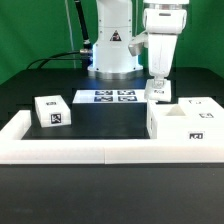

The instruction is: Assemble cabinet

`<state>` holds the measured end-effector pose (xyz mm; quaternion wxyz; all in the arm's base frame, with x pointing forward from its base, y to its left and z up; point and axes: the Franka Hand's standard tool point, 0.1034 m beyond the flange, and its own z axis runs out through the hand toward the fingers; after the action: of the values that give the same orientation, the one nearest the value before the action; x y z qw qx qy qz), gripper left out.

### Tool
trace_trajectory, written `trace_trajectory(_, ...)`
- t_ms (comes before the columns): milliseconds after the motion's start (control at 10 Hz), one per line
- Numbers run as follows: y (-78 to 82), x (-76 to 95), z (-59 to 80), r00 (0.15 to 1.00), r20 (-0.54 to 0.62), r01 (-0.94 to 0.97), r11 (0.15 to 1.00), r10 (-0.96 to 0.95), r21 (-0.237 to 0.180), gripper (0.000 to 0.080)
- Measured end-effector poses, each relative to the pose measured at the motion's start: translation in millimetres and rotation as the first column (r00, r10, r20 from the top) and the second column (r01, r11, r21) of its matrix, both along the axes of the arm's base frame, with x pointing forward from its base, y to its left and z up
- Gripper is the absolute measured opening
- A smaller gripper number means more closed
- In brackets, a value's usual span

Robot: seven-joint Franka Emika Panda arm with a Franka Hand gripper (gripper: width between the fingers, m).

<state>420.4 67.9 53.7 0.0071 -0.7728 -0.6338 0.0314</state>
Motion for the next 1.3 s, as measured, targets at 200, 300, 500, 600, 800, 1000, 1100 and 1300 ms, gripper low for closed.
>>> trace_trajectory(200, -0.6, 0.6, 0.2, 1.0, -0.008, -0.026, 1.0, 0.026, -0.002, 0.0069)
trace_trajectory(300, -1.2, 6.2, 2.7, 0.998, -0.019, -0.067, 0.998, 0.067, -0.005, 0.007)
trace_trajectory(500, -2.2, 17.0, 9.4, 0.991, -0.04, -0.127, 0.992, 0.126, -0.013, 0.007)
trace_trajectory(600, -2.3, 15.6, 8.2, 0.992, -0.041, -0.123, 0.992, 0.122, -0.012, 0.007)
trace_trajectory(800, -2.4, 15.2, 7.9, 0.992, -0.042, -0.123, 0.992, 0.122, -0.012, 0.007)
trace_trajectory(1000, -2.5, 15.1, 7.7, 0.992, -0.042, -0.123, 0.992, 0.122, -0.012, 0.007)
trace_trajectory(1100, -2.5, 15.1, 7.7, 0.992, -0.042, -0.123, 0.992, 0.122, -0.012, 0.007)
trace_trajectory(1300, -2.4, 15.1, 7.6, 0.992, -0.041, -0.123, 0.992, 0.123, -0.012, 0.007)
